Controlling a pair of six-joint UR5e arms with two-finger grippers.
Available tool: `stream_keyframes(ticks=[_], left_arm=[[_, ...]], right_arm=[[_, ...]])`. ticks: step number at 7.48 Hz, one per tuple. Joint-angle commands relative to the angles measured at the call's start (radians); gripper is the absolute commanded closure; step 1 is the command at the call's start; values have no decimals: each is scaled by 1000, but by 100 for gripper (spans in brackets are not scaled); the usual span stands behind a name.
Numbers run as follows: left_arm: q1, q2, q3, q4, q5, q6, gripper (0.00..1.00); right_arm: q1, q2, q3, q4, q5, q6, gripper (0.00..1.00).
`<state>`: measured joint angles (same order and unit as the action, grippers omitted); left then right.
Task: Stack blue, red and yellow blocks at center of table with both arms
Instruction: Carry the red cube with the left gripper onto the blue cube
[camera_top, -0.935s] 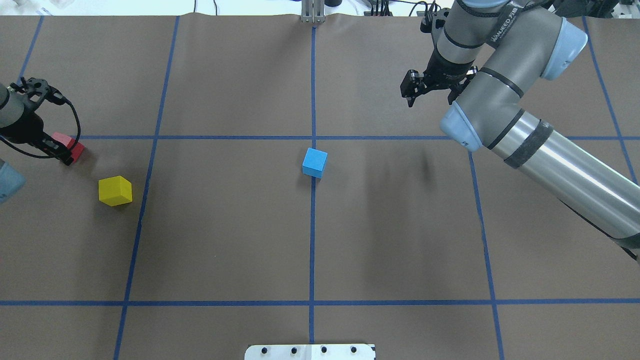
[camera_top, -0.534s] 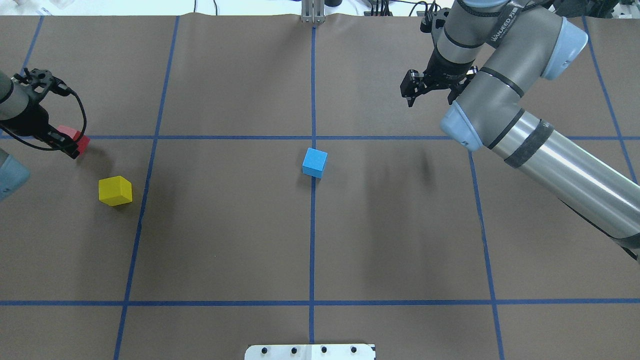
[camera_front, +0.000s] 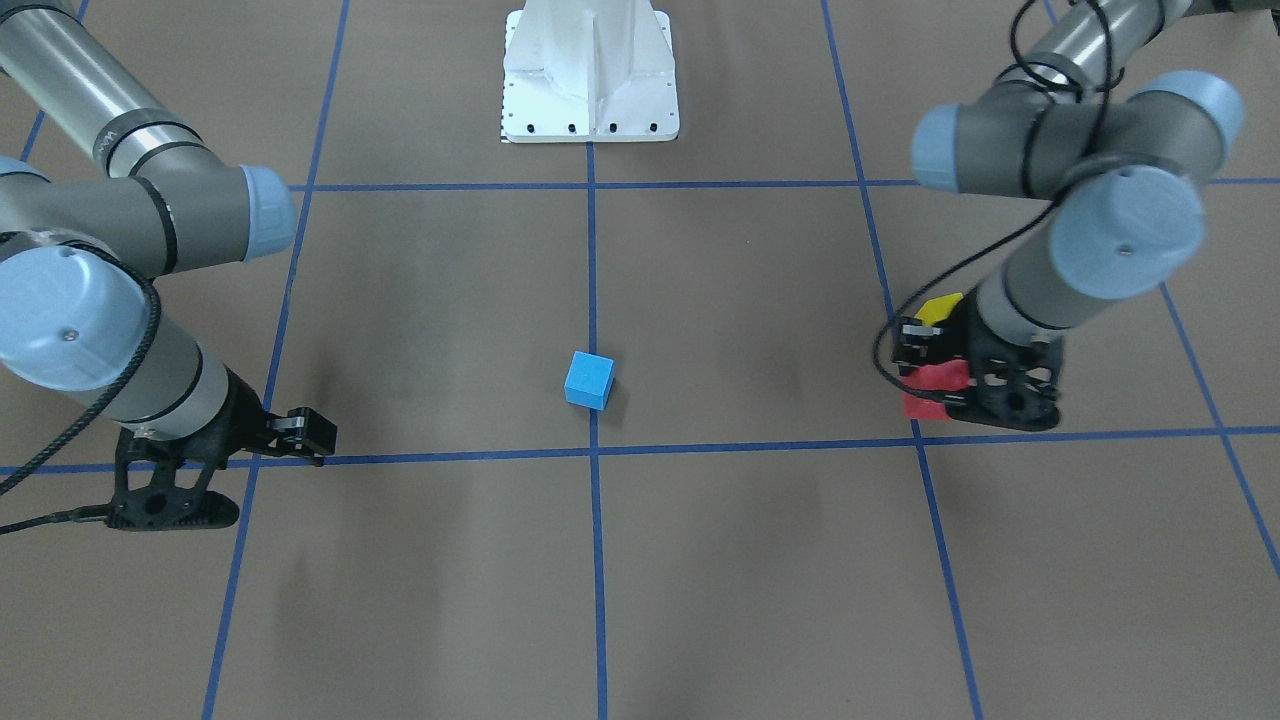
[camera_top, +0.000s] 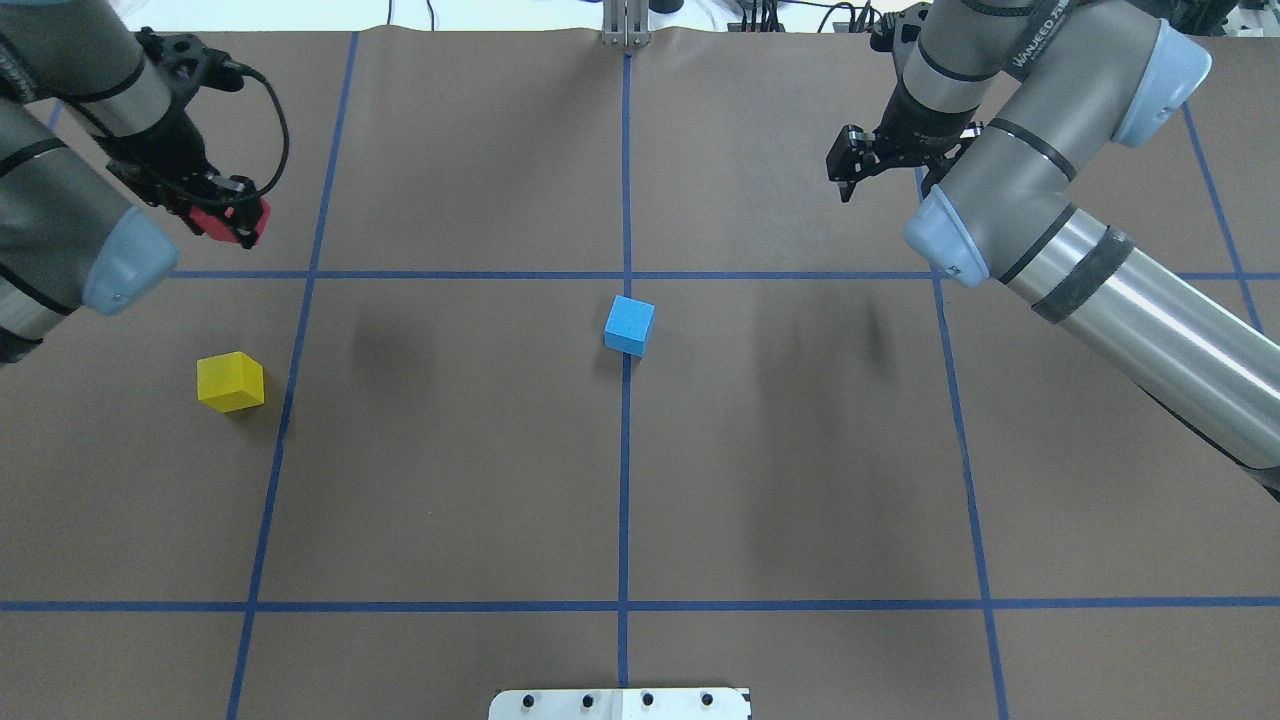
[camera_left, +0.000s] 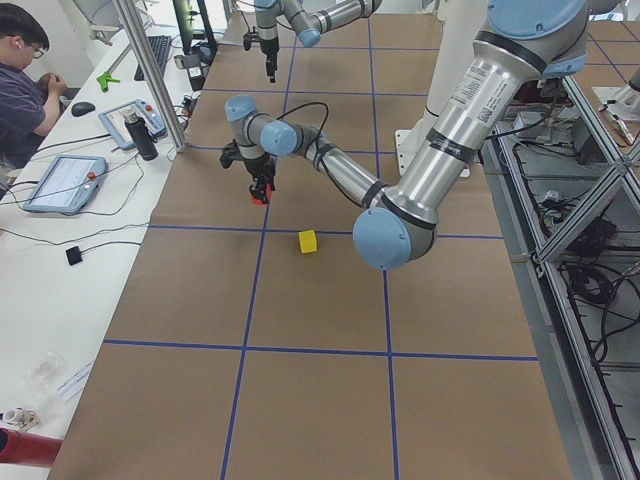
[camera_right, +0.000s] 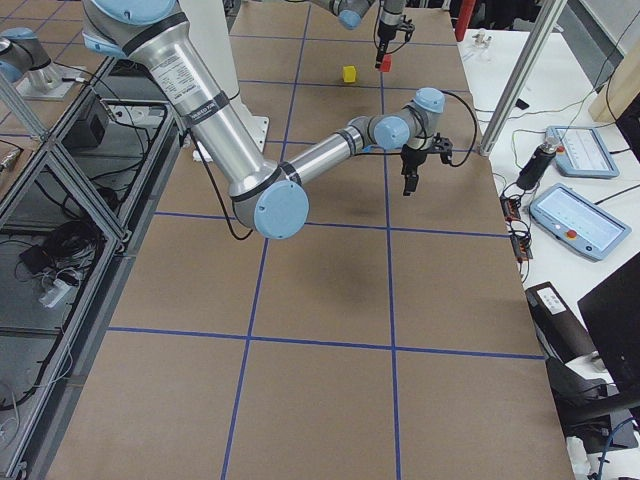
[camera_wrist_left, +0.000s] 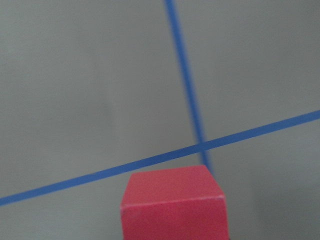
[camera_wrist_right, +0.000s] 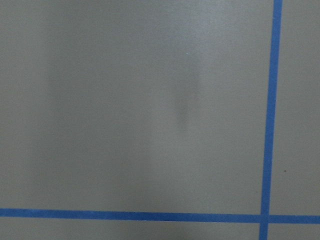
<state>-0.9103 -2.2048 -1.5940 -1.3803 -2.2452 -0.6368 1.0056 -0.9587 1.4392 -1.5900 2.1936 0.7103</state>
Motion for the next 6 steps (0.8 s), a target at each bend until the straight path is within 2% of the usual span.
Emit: stream_keyframes(ticks=[1,3,6], left_arm=[[135,-233,84,9,4,-272,100],[191,-373,202,3,41,-232,100],[237,-409,308,-46,78,-103,100]], right_arm=[[102,-83,7,-2,44,-197,0],[145,-113,-3,-36,83,-227,0],[146,-107,0,-38,83,-218,0]])
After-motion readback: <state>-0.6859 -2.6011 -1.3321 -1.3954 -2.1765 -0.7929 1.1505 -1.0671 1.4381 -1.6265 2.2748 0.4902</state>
